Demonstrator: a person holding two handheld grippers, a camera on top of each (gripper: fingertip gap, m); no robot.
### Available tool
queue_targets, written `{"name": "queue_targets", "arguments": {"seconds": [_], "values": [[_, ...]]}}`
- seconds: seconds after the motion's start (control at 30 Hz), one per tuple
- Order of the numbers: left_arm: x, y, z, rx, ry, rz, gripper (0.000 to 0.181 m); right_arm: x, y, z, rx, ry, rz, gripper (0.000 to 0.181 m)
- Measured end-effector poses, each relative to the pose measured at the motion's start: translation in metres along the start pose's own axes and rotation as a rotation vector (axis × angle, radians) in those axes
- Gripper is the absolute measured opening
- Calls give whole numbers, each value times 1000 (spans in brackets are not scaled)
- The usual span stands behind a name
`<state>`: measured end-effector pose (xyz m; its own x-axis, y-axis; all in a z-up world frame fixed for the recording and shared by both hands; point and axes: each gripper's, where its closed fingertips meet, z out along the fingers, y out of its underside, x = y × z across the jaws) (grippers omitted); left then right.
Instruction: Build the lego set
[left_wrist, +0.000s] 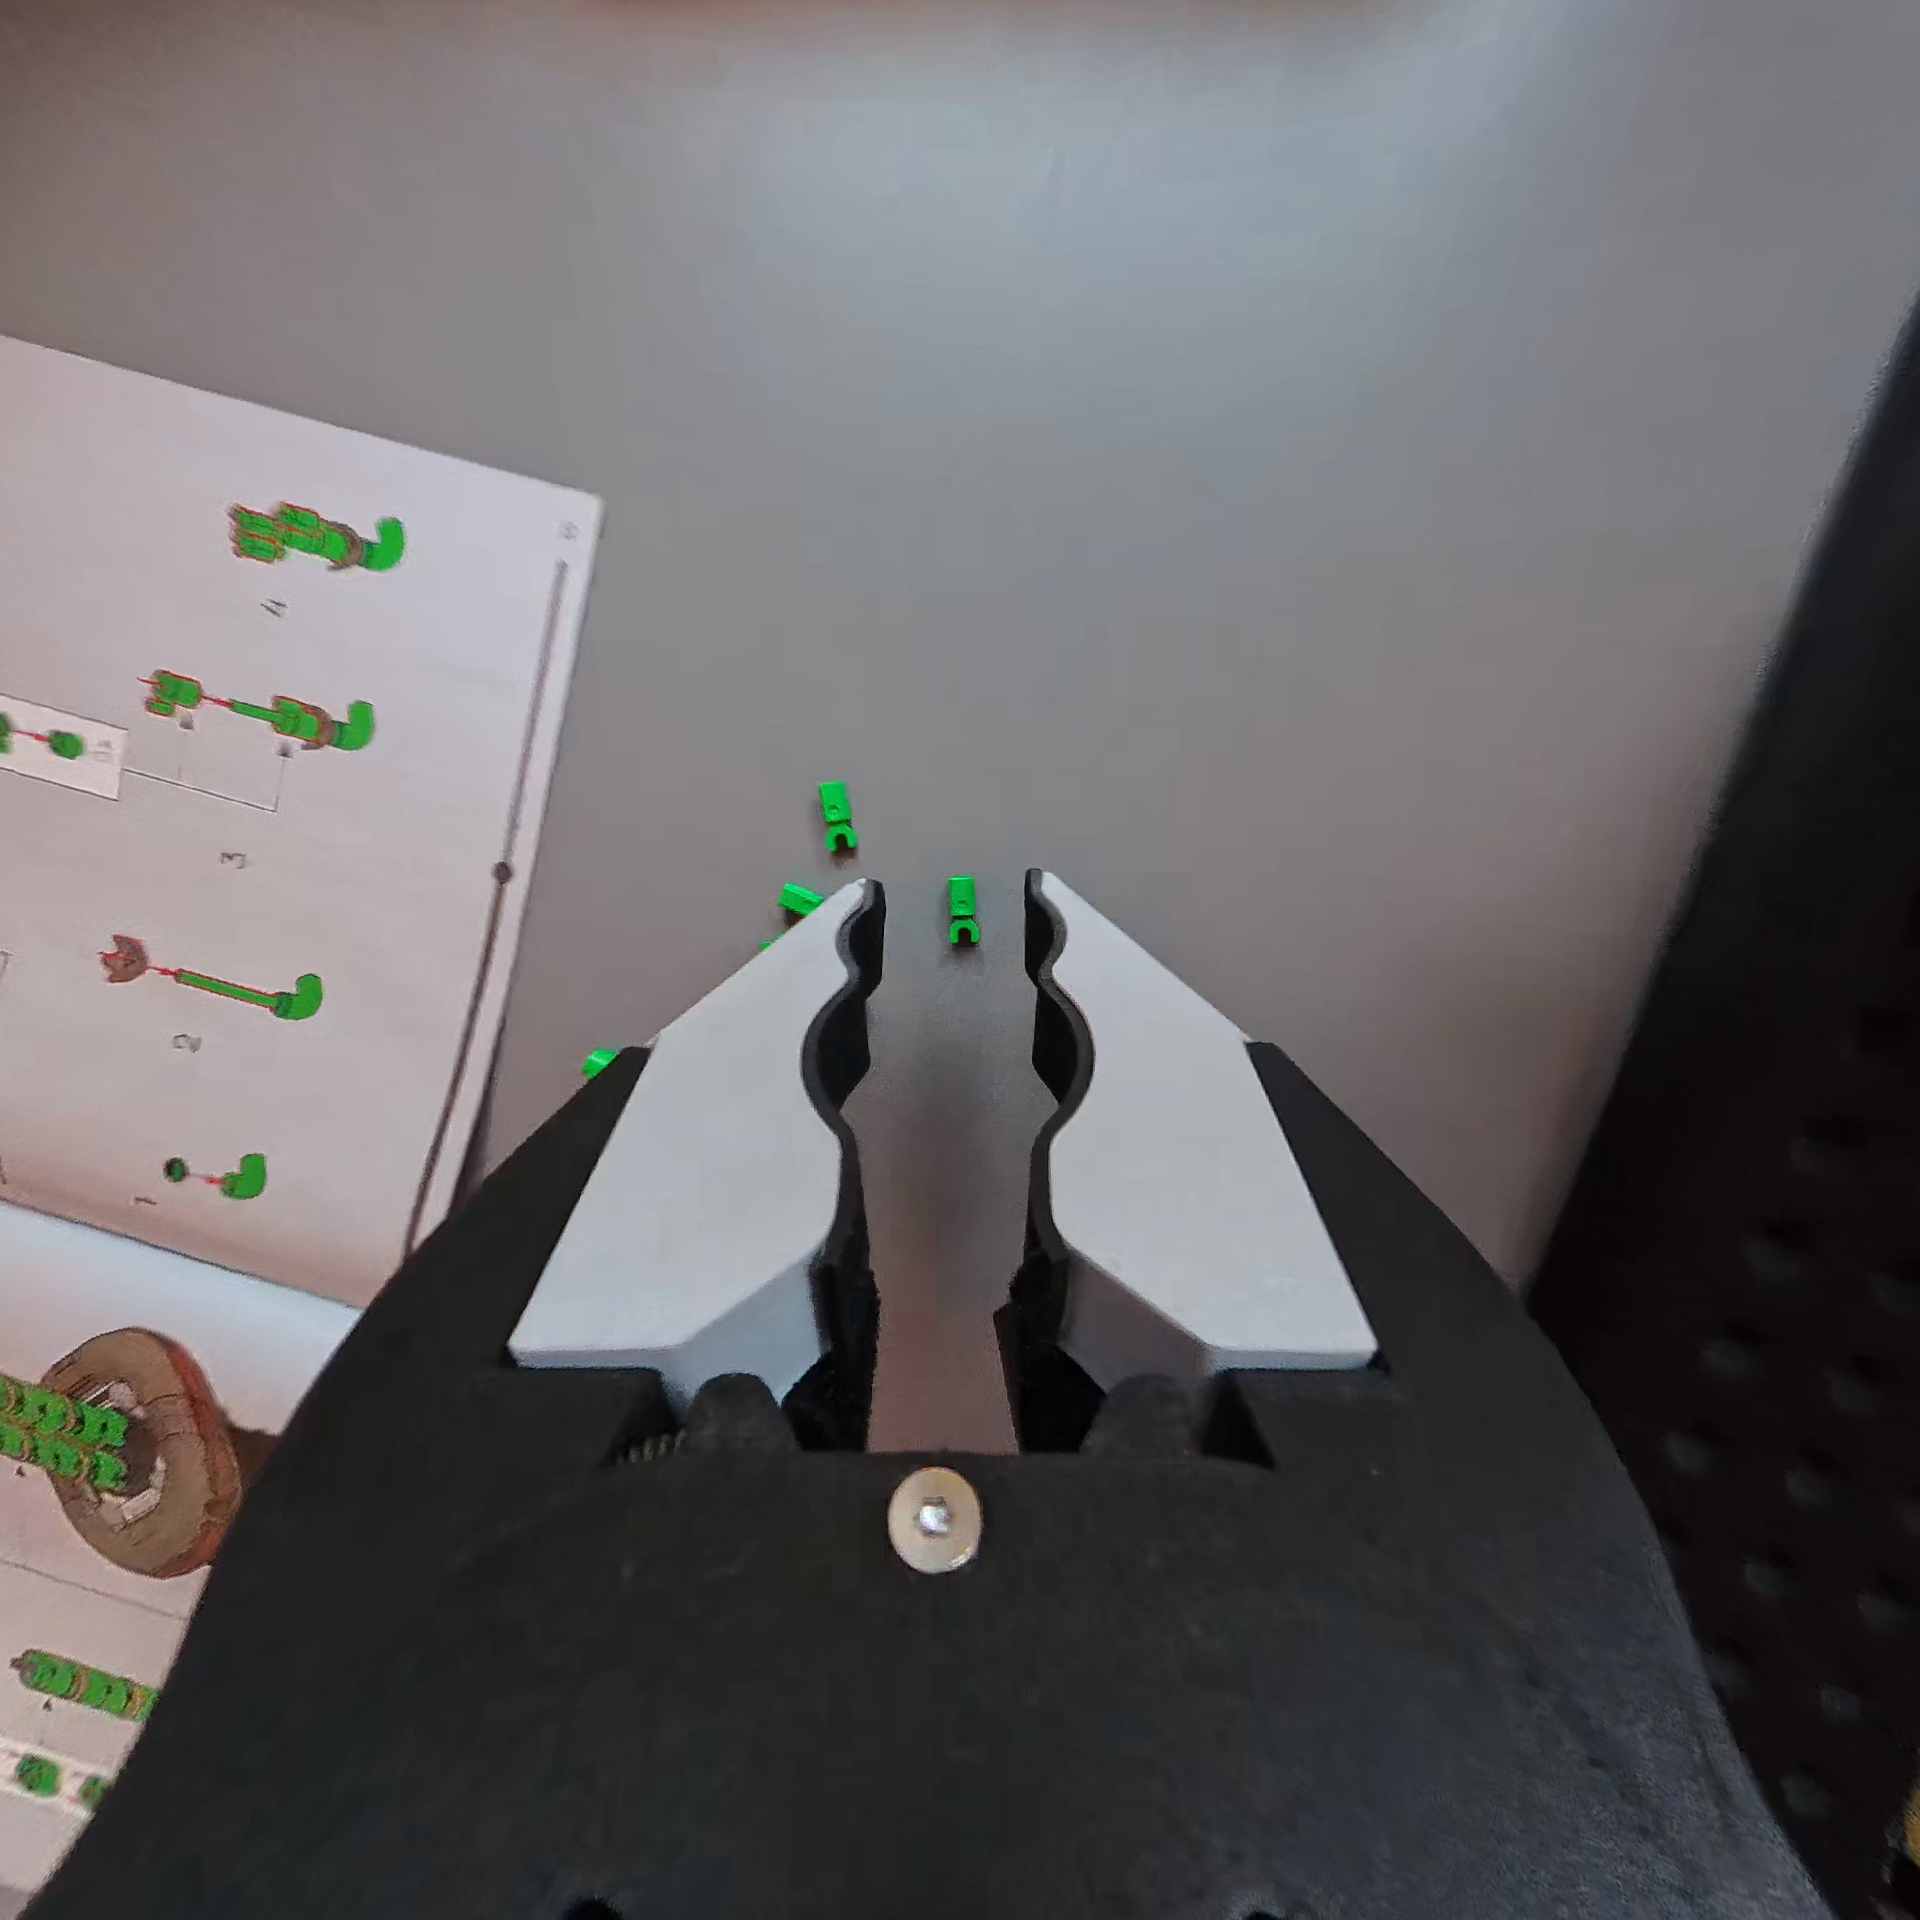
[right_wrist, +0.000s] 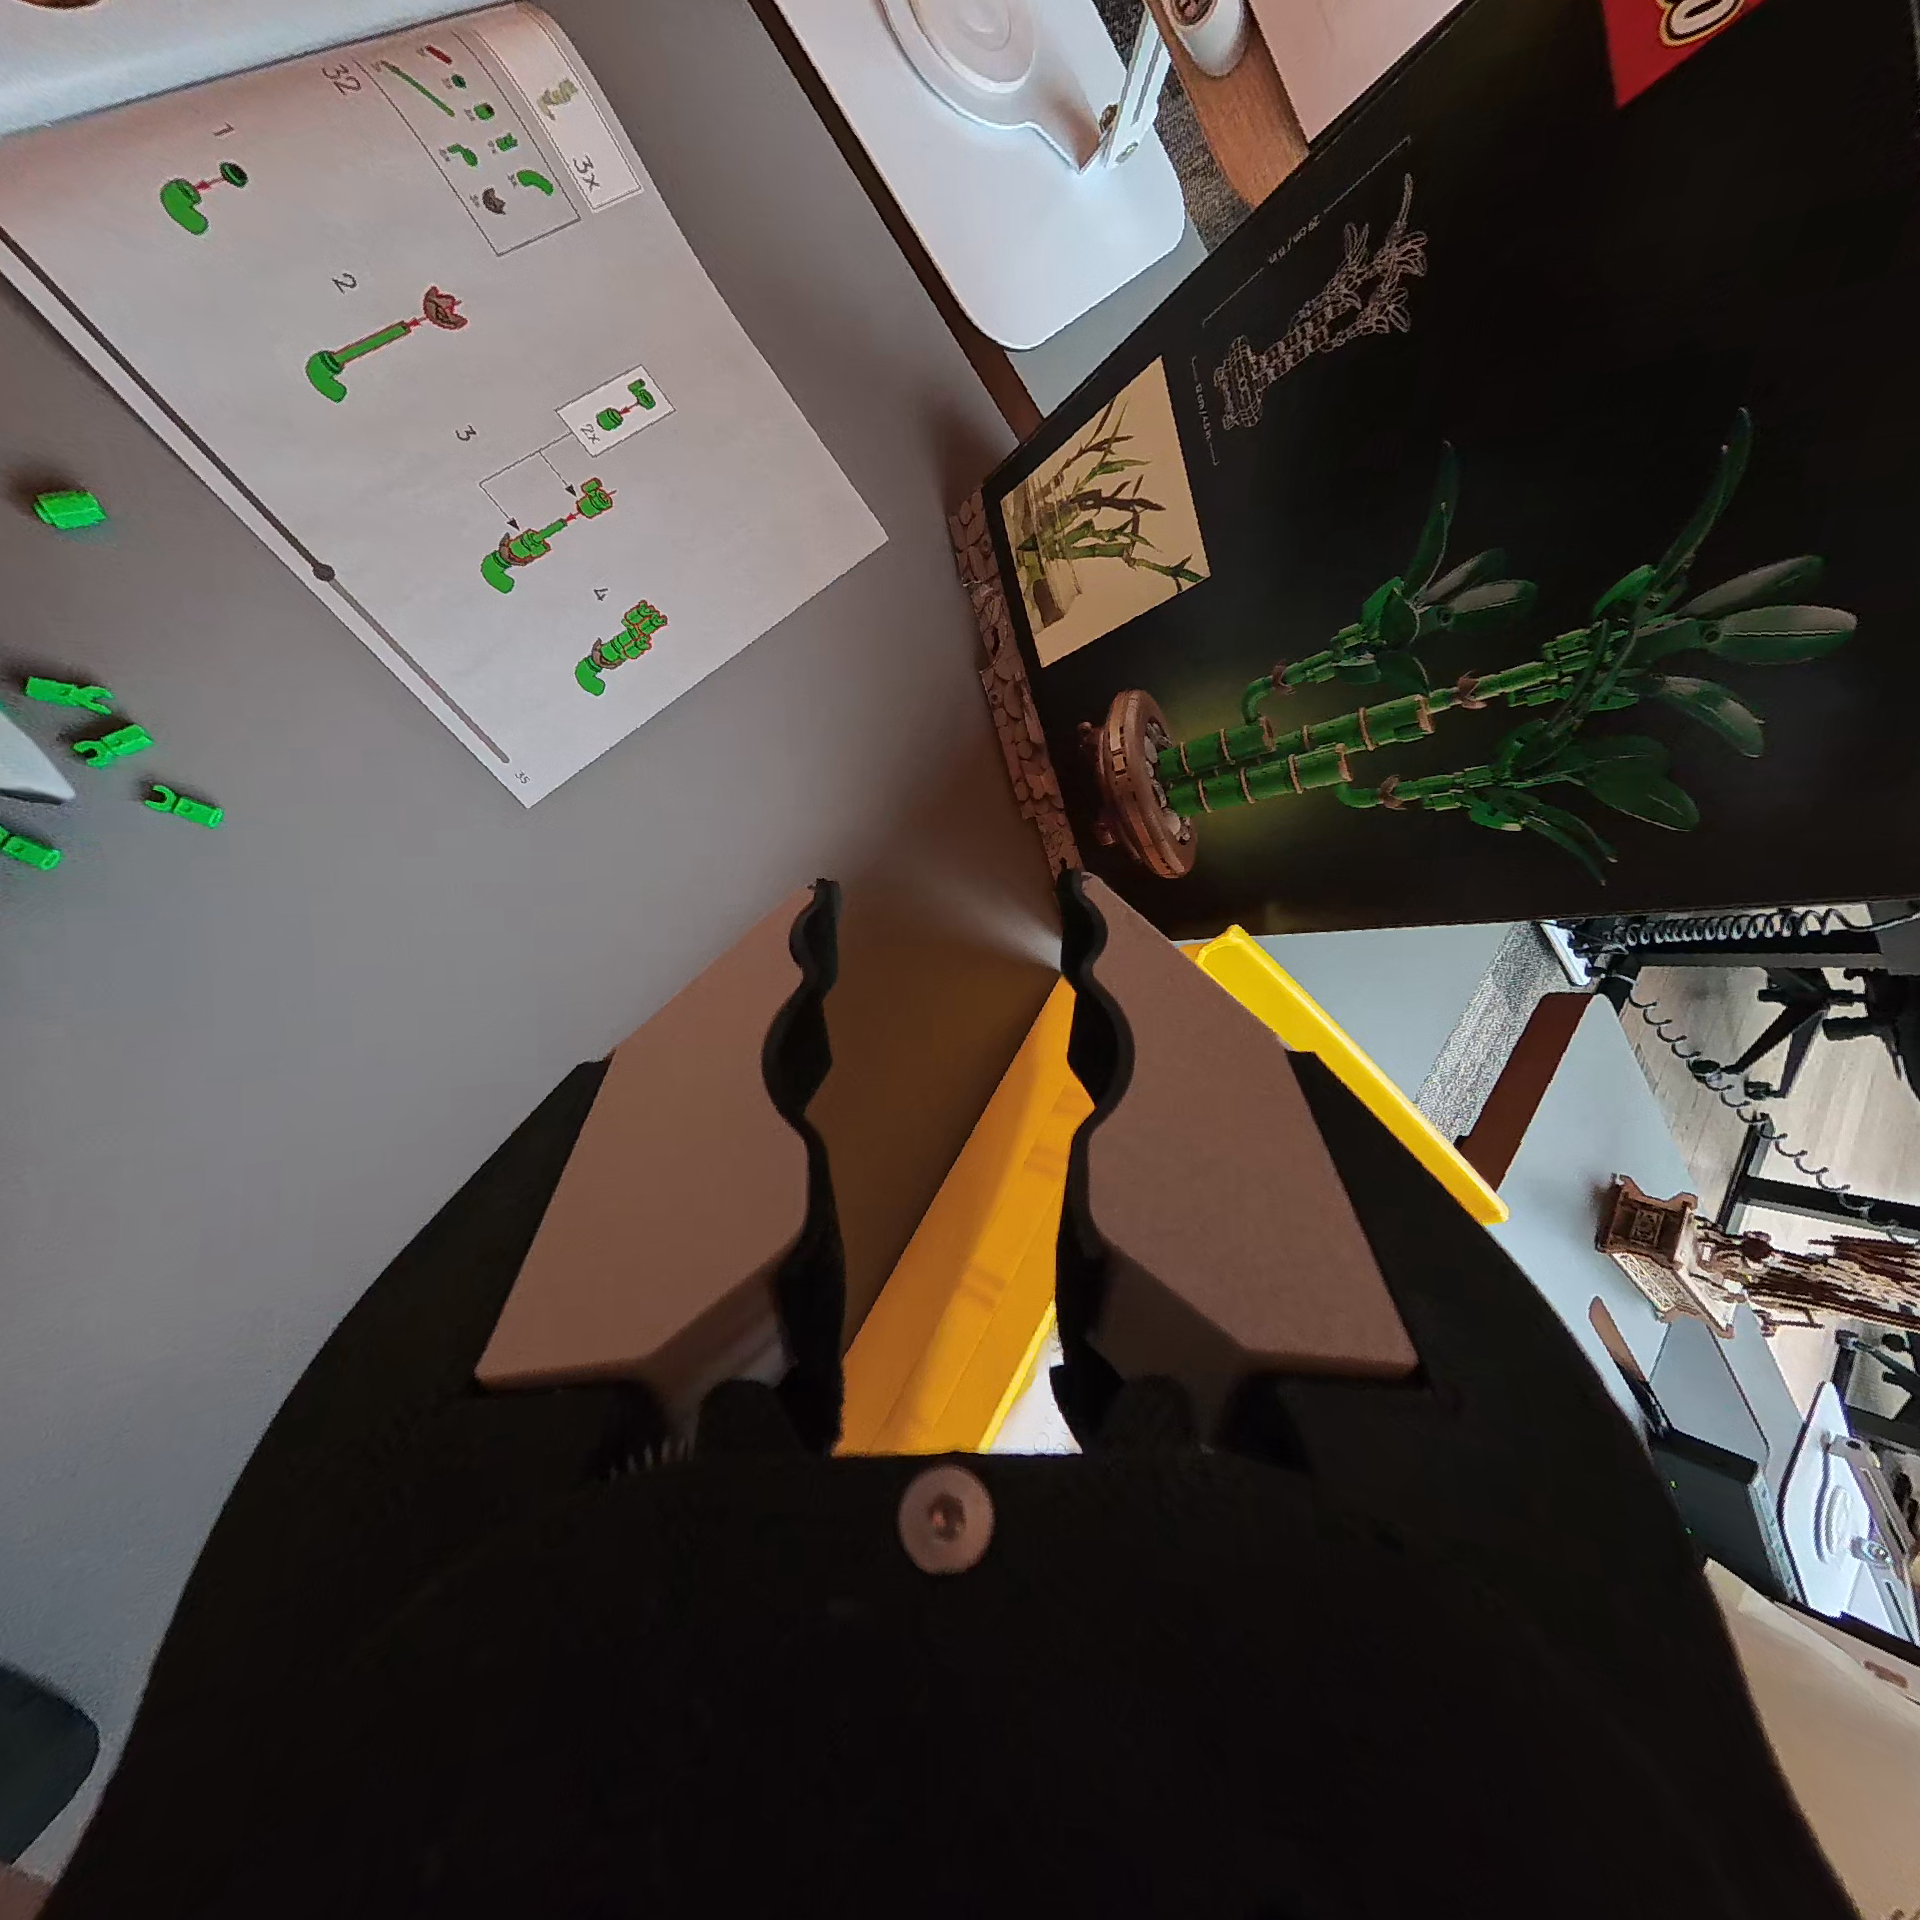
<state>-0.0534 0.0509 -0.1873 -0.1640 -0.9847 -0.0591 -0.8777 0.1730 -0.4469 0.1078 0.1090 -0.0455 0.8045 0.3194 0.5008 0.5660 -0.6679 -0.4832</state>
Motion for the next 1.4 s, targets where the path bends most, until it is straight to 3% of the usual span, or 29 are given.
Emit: {"name": "queue_targets", "arguments": {"seconds": [0.1,0.2,0.27,0.37,0.43,0.47,0.5,0.6,0.67,0.77,0.83,0.97,1.17,1.3,1.4], "values": [[-24,-19,-53,148,-31,-41,20,-1,2,1,-12,-7,-2,42],[-64,-33,-141,378,-145,-102,23,-2,3,3,-17,-12,-2,42],[-92,-26,-209,519,-235,-157,25,-2,4,5,-23,-14,-2,42],[-139,27,-309,646,-456,-279,27,-2,5,8,-30,-18,-3,42],[-167,90,-358,647,-619,-416,19,-2,5,9,-32,-18,0,42],[-177,127,-373,617,-687,-499,8,-2,6,10,-35,-20,3,42],[-185,165,-382,574,-739,-579,8,-2,7,12,-42,-21,4,42],[-203,266,-394,419,-830,-816,10,-3,11,18,-74,-27,1,42],[-209,323,-387,320,-803,-984,11,-4,11,20,-81,-29,2,42],[-218,389,-364,213,-715,-1218,10,-6,10,22,-90,-28,-2,42],[-226,417,-343,155,-638,-1302,11,-8,10,22,-94,-29,-4,42],[-257,454,-313,130,-601,-1359,17,-12,9,25,-109,-33,-13,42],[-295,495,-286,32,-724,-1345,23,-16,6,25,-106,-38,-25,42],[-308,485,-268,45,-631,-1350,11,-15,8,24,-103,-41,-17,42],[-313,471,-274,-107,-548,-1169,10,-14,9,22,-89,-48,-4,42]]}}
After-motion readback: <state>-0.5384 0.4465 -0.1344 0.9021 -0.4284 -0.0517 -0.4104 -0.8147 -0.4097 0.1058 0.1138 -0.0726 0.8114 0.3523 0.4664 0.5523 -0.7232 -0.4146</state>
